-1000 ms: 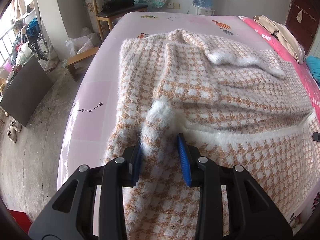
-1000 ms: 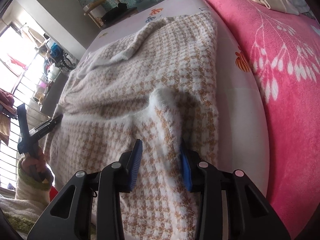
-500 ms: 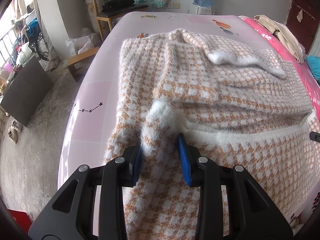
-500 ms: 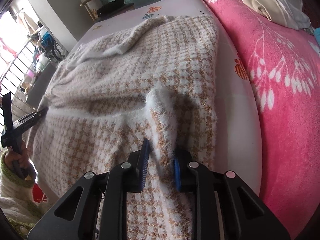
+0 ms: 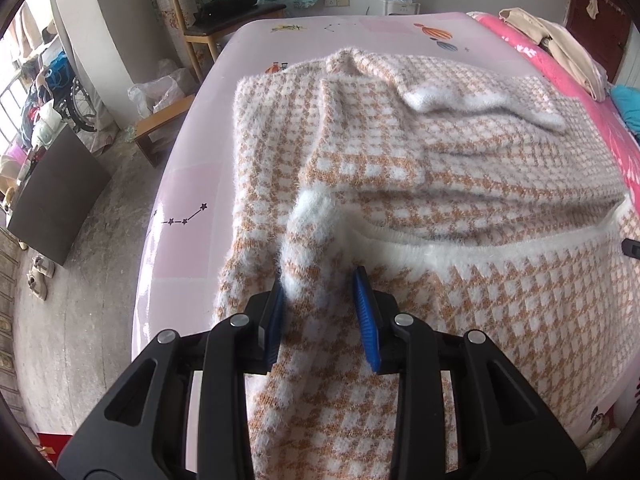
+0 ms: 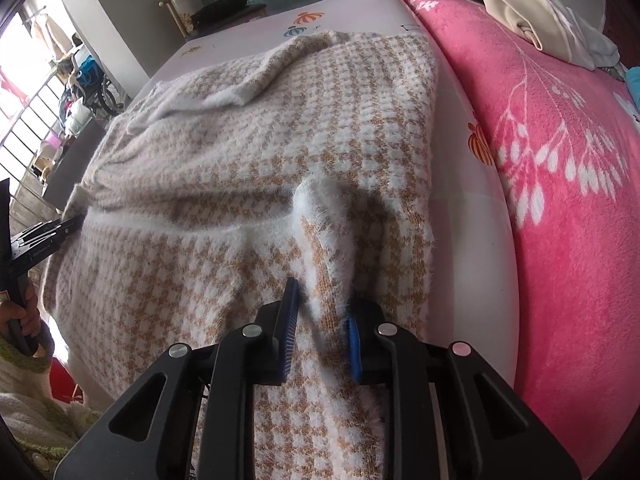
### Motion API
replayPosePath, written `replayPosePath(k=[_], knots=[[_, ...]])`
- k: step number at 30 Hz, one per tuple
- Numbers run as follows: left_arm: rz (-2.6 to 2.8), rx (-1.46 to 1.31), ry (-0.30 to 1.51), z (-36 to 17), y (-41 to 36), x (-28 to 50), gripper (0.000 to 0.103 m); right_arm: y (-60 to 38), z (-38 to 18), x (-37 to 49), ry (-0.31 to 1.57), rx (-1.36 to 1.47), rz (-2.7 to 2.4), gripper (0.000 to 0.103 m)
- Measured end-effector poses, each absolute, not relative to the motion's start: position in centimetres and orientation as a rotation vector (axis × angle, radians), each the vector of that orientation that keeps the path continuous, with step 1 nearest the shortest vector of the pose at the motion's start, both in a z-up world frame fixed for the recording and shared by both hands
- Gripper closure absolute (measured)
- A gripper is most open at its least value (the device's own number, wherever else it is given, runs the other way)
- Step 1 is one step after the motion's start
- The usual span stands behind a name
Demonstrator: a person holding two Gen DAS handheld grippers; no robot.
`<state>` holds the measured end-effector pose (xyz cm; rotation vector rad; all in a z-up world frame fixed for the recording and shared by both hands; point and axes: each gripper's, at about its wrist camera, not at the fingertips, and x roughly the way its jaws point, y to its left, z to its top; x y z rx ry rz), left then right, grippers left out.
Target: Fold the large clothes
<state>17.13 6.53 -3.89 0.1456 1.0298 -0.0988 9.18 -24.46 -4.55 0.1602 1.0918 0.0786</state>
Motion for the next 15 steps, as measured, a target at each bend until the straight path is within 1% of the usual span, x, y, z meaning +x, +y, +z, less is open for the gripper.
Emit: replayPosePath(k=[15], knots=[[-0.059, 0.183, 1.031, -3.76, 5.98, 16.93, 0.071, -23.59, -4.47, 9.24, 1.095, 0.102, 0.053, 0.082]])
